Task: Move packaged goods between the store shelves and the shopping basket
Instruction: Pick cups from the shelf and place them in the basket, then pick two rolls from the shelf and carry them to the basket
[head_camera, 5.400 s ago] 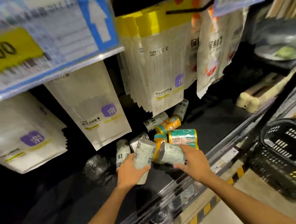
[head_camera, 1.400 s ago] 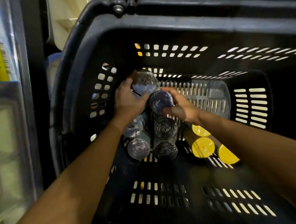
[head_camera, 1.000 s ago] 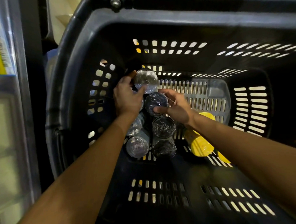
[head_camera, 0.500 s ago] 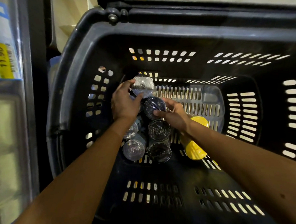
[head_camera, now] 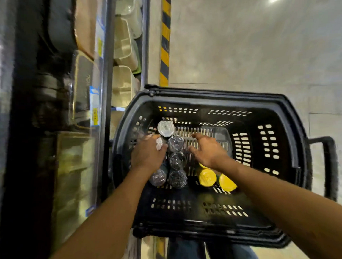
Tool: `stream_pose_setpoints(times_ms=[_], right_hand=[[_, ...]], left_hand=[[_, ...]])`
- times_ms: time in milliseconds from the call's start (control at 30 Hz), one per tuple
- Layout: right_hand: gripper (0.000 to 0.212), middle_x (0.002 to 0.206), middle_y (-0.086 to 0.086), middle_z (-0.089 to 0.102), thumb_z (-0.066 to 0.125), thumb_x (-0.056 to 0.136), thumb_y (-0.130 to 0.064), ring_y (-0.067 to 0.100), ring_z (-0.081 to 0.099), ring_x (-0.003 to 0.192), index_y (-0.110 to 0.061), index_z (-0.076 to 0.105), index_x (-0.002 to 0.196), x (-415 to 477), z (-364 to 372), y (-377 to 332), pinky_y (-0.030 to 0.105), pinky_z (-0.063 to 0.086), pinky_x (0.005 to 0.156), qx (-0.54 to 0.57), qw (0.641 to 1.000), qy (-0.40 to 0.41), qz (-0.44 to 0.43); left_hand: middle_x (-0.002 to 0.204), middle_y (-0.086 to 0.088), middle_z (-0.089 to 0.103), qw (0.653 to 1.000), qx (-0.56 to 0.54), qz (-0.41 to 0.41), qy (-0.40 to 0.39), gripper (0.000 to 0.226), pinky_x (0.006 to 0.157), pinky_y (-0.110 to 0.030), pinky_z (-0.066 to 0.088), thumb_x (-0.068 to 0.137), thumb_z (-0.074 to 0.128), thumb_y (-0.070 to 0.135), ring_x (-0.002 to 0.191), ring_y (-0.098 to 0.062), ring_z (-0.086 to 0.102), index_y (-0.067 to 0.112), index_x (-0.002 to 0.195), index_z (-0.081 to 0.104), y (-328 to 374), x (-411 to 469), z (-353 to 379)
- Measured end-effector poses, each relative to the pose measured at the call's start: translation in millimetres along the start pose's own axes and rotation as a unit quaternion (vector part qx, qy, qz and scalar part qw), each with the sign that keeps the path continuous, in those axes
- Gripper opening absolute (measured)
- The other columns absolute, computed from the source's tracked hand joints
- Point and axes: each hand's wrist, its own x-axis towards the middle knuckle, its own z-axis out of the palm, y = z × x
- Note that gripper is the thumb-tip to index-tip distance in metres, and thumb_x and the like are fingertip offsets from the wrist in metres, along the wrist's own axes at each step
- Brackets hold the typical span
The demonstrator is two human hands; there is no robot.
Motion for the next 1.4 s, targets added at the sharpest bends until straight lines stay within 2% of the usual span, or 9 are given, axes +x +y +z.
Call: stream_pose_setpoints(times_ms=[167, 267, 367, 567, 733, 933, 1133, 1267, 1400], right_hand=[[0.053, 0.142, 0.014, 0.044, 0.042, 0.097, -0.04, 0.03, 0.044, 0.128, -0.013, 0.032, 0.142, -80, -55, -31, 0.036, 0.037, 0.102, -0.066, 0.997, 0.013, -0.049], [0.05, 0.135, 0.014, 0.049, 0.043, 0.097, -0.037, 0.03, 0.046, 0.124, -0.013, 0.035, 0.139, -130, -86, -44, 0.036, 0.039, 0.1, -0.084, 0.993, 0.028, -0.076], [0.045, 0.128, 0.014, 0.053, 0.044, 0.095, -0.036, 0.031, 0.05, 0.119, -0.013, 0.041, 0.134, -173, -111, -53, 0.04, 0.043, 0.096, -0.1, 0.987, 0.048, -0.117], [0.047, 0.13, 0.013, 0.052, 0.044, 0.097, -0.036, 0.031, 0.051, 0.116, -0.013, 0.038, 0.137, -257, -134, -79, 0.037, 0.043, 0.091, -0.153, 0.955, 0.039, -0.252], [0.046, 0.125, 0.013, 0.057, 0.047, 0.095, -0.037, 0.031, 0.054, 0.113, -0.013, 0.043, 0.134, -325, -122, -113, 0.036, 0.044, 0.086, -0.186, 0.918, -0.002, -0.35], [0.045, 0.135, 0.002, 0.051, 0.044, 0.097, -0.037, 0.021, 0.047, 0.124, -0.019, 0.039, 0.139, -416, -76, -172, 0.03, 0.038, 0.098, -0.237, 0.848, -0.074, -0.467], [0.032, 0.118, 0.001, 0.063, 0.047, 0.096, -0.035, 0.018, 0.057, 0.11, -0.019, 0.051, 0.124, -485, -9, -216, 0.028, 0.043, 0.082, -0.291, 0.76, -0.104, -0.572], [0.039, 0.13, 0.0, 0.055, 0.045, 0.098, -0.037, 0.017, 0.053, 0.118, -0.02, 0.044, 0.133, -534, 44, -245, 0.029, 0.043, 0.092, -0.326, 0.703, -0.134, -0.618], [0.039, 0.122, 0.003, 0.061, 0.047, 0.097, -0.037, 0.018, 0.058, 0.11, -0.02, 0.046, 0.132, -578, 96, -273, 0.033, 0.048, 0.09, -0.336, 0.677, -0.137, -0.64]], left_hand=[[0.141, -0.003, 0.047, 0.998, 0.055, 0.014, -0.037, 0.05, 0.098, -0.031, 0.038, 0.096, 0.042, 0.046, 0.125, -0.023, 0.047, 0.024, 0.142, 0.039, 34, -81, -58], [0.137, -0.003, 0.052, 0.998, 0.054, 0.04, -0.018, 0.048, 0.096, -0.033, 0.041, 0.096, 0.044, 0.044, 0.123, -0.023, 0.05, 0.023, 0.14, 0.042, 46, -128, -89], [0.129, -0.003, 0.056, 0.998, 0.051, 0.029, 0.02, 0.047, 0.093, -0.034, 0.045, 0.096, 0.046, 0.044, 0.118, -0.023, 0.053, 0.024, 0.138, 0.043, 55, -180, -115], [0.134, -0.004, 0.054, 0.991, -0.021, -0.039, 0.127, 0.044, 0.095, -0.034, 0.042, 0.096, 0.047, 0.043, 0.122, -0.025, 0.051, 0.027, 0.136, 0.044, 63, -297, -137], [0.143, 0.006, 0.046, 0.968, -0.064, -0.121, 0.213, 0.047, 0.103, -0.028, 0.037, 0.097, 0.04, 0.048, 0.13, -0.016, 0.044, 0.031, 0.141, 0.038, 48, -406, -125], [0.136, 0.007, 0.052, 0.912, -0.114, -0.257, 0.299, 0.043, 0.096, -0.033, 0.043, 0.096, 0.039, 0.048, 0.122, -0.017, 0.05, 0.032, 0.136, 0.042, 2, -543, -105], [0.135, 0.005, 0.05, 0.842, -0.145, -0.362, 0.373, 0.043, 0.099, -0.031, 0.038, 0.097, 0.041, 0.045, 0.123, -0.016, 0.048, 0.029, 0.136, 0.041, -44, -656, -80], [0.134, 0.004, 0.053, 0.786, -0.176, -0.431, 0.408, 0.044, 0.097, -0.029, 0.038, 0.097, 0.043, 0.045, 0.122, -0.016, 0.05, 0.028, 0.137, 0.042, -80, -724, -58], [0.138, 0.005, 0.051, 0.758, -0.179, -0.47, 0.416, 0.045, 0.095, -0.031, 0.041, 0.096, 0.042, 0.046, 0.124, -0.017, 0.05, 0.029, 0.138, 0.041, -121, -778, -38]])
